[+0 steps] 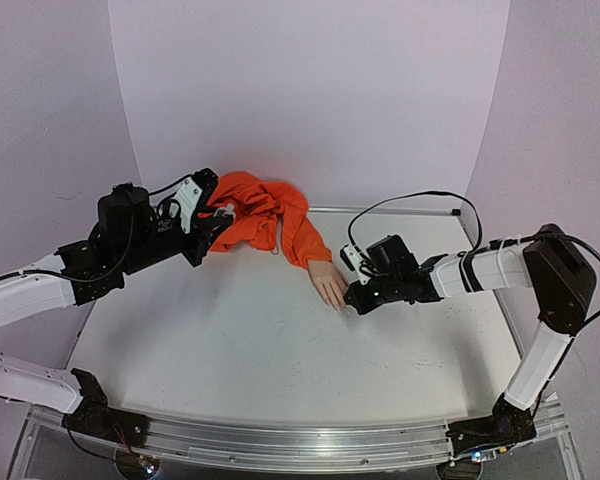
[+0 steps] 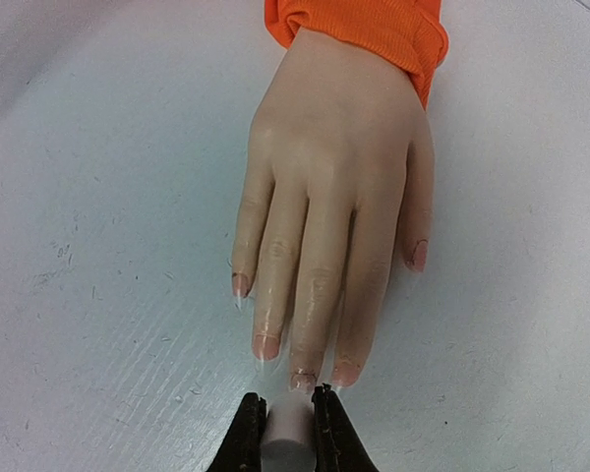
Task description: Paint the nails
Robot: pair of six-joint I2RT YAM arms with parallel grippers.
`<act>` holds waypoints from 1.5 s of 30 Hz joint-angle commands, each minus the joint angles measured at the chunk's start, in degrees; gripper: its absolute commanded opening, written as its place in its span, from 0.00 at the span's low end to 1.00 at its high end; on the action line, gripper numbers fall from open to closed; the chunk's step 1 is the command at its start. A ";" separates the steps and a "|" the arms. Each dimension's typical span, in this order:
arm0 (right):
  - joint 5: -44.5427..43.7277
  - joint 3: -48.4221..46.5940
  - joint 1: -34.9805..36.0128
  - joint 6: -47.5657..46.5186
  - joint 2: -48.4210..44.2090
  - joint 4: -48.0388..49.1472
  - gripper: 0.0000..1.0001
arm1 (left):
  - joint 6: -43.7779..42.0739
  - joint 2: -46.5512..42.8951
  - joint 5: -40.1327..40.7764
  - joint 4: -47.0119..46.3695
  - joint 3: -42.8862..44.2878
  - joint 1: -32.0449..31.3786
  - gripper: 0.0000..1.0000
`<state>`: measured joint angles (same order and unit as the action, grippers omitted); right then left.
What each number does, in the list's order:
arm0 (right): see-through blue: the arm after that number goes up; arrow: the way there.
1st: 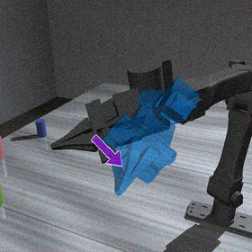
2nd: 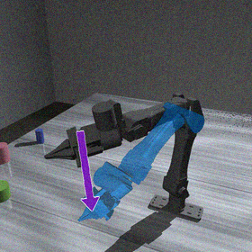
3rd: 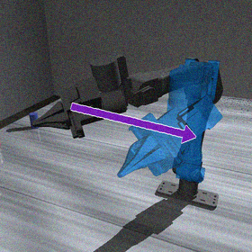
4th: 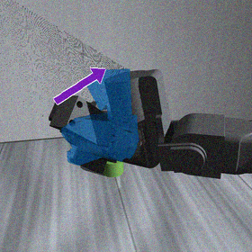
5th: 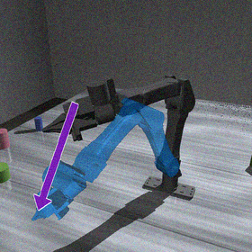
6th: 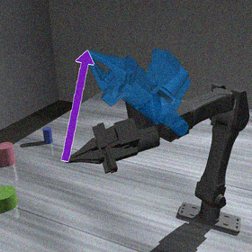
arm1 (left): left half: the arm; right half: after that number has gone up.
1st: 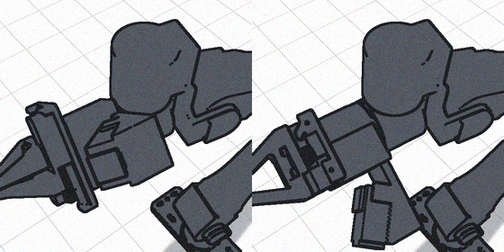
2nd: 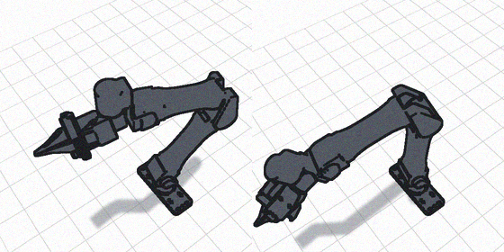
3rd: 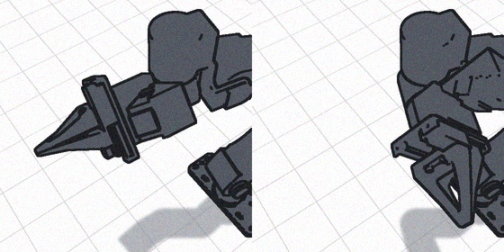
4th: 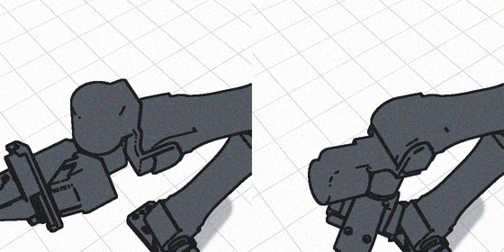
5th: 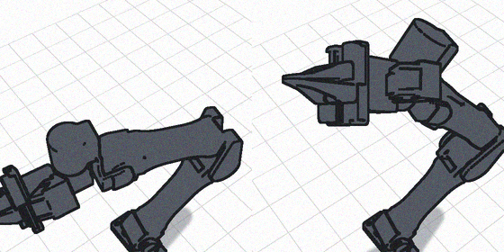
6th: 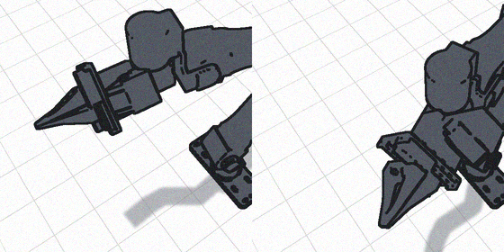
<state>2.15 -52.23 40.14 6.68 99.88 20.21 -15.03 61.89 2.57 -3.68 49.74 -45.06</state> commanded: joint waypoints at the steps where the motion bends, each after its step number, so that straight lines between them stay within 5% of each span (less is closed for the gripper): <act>1: 0.75 0.10 -0.18 0.09 -0.39 -0.51 0.00 | 0.04 -1.32 -0.55 -3.44 0.80 0.23 0.00; 45: -1.01 -0.60 -0.22 -0.59 -2.47 0.62 0.00 | -2.88 -5.89 1.50 0.39 0.41 0.24 0.00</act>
<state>1.87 -50.48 40.14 6.66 96.73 19.51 -16.60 56.64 3.25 -1.87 49.74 -45.06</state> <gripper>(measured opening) 0.132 0.221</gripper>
